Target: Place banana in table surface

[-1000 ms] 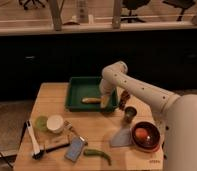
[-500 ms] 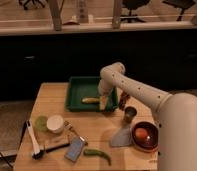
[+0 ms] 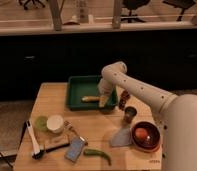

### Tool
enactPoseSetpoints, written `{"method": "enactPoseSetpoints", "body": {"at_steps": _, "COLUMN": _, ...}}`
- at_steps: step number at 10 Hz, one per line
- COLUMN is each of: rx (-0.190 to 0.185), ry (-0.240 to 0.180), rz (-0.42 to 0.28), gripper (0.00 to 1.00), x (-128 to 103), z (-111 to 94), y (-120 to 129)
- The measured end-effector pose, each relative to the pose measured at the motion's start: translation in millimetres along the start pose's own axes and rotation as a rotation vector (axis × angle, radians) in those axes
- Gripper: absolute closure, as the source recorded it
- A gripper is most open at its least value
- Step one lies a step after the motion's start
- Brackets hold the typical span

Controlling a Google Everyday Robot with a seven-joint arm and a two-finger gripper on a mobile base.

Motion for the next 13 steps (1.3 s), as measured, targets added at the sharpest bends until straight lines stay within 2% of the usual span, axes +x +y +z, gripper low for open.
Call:
{"method": "enactPoseSetpoints", "body": {"at_steps": 6, "rx": 0.003, "ry": -0.035, "rz": -0.039, "gripper": 0.2, "x": -6, "z": -15, "y": 5}}
{"method": "enactPoseSetpoints", "body": {"at_steps": 13, "rx": 0.022, "ry": -0.022, "rz": -0.091, "gripper": 0.2, "x": -21, "z": -26, "y": -24}}
